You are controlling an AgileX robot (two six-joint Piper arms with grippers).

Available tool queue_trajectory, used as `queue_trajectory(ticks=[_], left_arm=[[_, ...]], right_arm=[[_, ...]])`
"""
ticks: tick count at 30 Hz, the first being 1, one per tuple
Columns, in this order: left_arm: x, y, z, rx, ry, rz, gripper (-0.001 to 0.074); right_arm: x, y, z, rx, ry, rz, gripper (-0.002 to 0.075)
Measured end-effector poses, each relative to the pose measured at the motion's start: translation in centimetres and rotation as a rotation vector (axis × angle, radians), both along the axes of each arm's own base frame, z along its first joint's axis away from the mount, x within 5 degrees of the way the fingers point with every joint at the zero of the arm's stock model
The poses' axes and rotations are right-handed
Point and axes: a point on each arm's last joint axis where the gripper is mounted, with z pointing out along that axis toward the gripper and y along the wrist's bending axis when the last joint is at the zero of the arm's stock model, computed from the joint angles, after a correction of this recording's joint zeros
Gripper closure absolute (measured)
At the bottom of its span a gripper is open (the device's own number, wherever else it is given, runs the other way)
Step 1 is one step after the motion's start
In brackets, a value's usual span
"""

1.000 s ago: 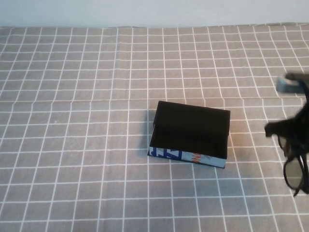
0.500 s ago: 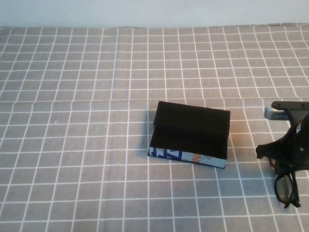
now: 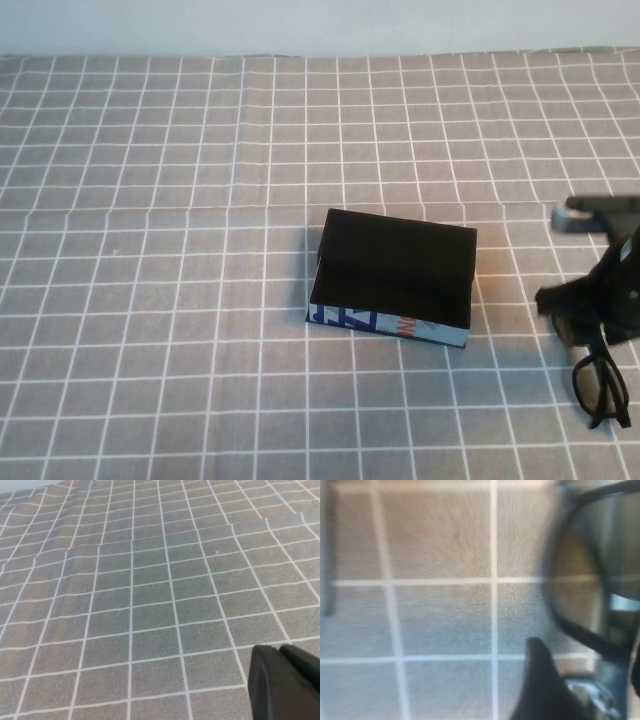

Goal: Take glasses out of glasses case

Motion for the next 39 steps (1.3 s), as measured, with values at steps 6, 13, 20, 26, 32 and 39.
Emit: queue_trajectory(ticks=[6,13,20,26,32,39], left_arm=[[0.0,0.0,0.0,0.000,0.000,0.000,0.0739],[0.0,0.0,0.0,0.000,0.000,0.000,0.0739],[0.0,0.0,0.0,0.000,0.000,0.000,0.0739],[0.0,0.0,0.0,0.000,0.000,0.000,0.0739],[0.0,0.0,0.0,0.000,0.000,0.000,0.0739],[0.0,0.0,0.0,0.000,0.000,0.000,0.0739]], right_arm=[[-2.7,-0.6,8.0,0.069,-0.279,-0.001,0.0494],[-9.7,-2.2,16.0,0.185,-0.674,-0.010,0.0643],[-18.2,-4.2,17.2,0.269,-1.010,-0.007,0.0736],[-22.2,-5.2,14.4,0.268,-1.121,0.020,0.0742],[-23.6,-5.6,13.1,0.255,-1.107,0.026,0.0742],[-23.8,-6.2,13.1,0.145,-1.145,0.057,0.0742]])
